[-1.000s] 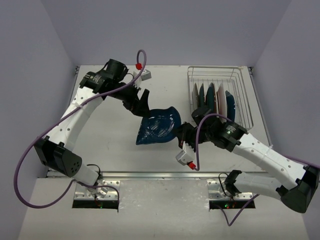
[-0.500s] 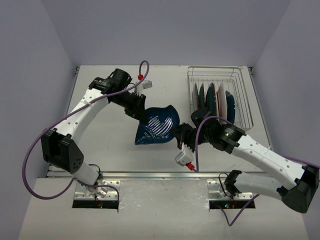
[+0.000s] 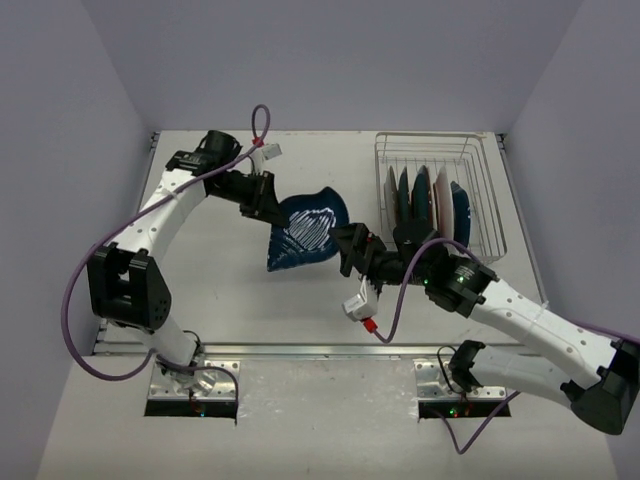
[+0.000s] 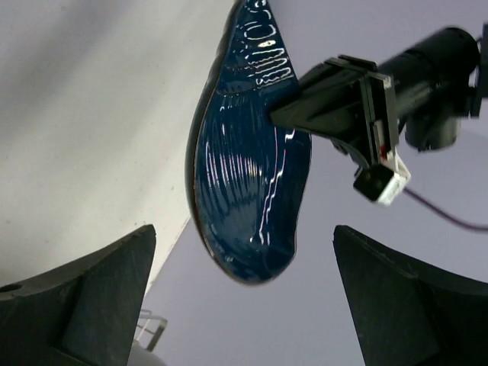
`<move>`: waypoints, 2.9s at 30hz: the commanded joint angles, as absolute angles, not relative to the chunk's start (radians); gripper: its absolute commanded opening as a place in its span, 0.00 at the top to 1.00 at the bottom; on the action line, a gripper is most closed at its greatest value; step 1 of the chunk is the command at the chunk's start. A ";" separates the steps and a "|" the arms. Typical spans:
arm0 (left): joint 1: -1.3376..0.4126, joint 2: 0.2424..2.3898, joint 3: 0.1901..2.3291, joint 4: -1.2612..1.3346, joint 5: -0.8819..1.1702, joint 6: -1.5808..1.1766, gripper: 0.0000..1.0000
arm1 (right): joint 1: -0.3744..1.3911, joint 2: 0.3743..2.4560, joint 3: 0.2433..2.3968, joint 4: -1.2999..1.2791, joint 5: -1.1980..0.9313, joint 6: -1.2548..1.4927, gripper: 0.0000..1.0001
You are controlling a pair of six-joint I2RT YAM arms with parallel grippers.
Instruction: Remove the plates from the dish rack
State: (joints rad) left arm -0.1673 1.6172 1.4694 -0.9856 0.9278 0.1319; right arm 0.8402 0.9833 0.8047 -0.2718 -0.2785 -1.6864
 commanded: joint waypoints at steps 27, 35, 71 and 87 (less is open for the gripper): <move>-0.002 2.555 2.115 -0.311 0.552 -0.319 1.00 | 0.146 0.787 1.078 -0.853 0.104 -0.020 0.01; 0.023 2.566 2.040 -0.296 0.547 -0.419 0.89 | -0.119 0.896 1.086 -0.917 -0.124 0.197 0.01; 0.098 1.576 1.576 -0.350 0.581 -0.087 0.15 | -0.406 1.604 1.520 -0.925 -0.618 -0.237 0.44; 0.098 1.421 1.460 -0.493 0.427 -0.005 0.13 | -0.350 1.875 1.591 -1.035 -0.658 -0.255 0.53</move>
State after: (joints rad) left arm 0.0993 1.4751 1.4739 -0.4797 0.4672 -0.0260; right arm -0.3933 1.8754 1.5806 -1.0278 -0.6323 -0.2240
